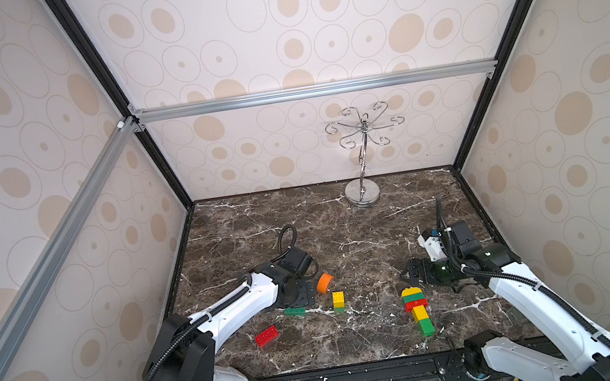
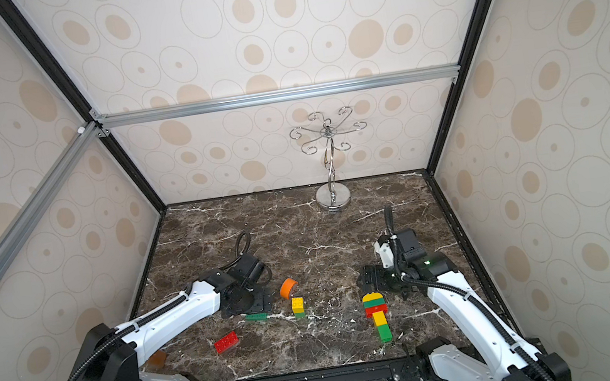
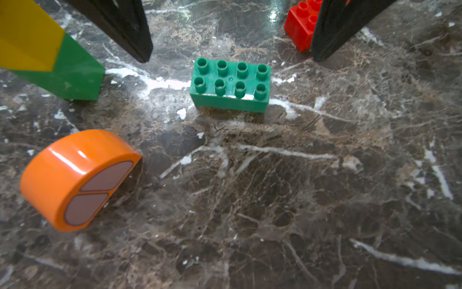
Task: Assemble an ice cream with lego
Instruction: Pick up the lego brick from the center of the board.
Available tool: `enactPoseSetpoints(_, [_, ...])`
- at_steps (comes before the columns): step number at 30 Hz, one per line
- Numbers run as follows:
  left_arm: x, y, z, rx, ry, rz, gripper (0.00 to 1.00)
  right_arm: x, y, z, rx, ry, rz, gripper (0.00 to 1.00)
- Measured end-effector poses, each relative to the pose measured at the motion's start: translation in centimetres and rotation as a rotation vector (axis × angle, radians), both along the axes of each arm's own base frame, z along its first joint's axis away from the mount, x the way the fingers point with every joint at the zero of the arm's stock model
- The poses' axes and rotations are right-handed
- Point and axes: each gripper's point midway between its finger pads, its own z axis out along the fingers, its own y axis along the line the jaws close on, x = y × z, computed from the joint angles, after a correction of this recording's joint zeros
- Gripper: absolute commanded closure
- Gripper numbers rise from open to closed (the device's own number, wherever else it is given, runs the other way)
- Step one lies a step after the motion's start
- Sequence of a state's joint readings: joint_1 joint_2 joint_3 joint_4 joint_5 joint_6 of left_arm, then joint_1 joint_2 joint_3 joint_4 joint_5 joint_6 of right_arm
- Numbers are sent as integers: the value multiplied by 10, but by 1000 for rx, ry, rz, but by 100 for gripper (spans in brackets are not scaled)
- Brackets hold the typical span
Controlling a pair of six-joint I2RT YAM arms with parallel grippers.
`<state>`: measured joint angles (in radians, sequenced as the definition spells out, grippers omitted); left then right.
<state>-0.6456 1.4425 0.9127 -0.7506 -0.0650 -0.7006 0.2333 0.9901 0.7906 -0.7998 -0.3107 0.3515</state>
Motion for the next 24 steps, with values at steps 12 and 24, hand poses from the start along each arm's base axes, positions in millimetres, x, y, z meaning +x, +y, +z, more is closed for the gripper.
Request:
enactPoseSetpoints(12, [1, 5, -21, 7, 84, -27, 8, 0, 0, 0, -1, 0, 1, 2])
enactPoseSetpoints(24, [-6, 5, -34, 33, 160, -57, 13, 0, 0, -1, -2, 5, 1, 1])
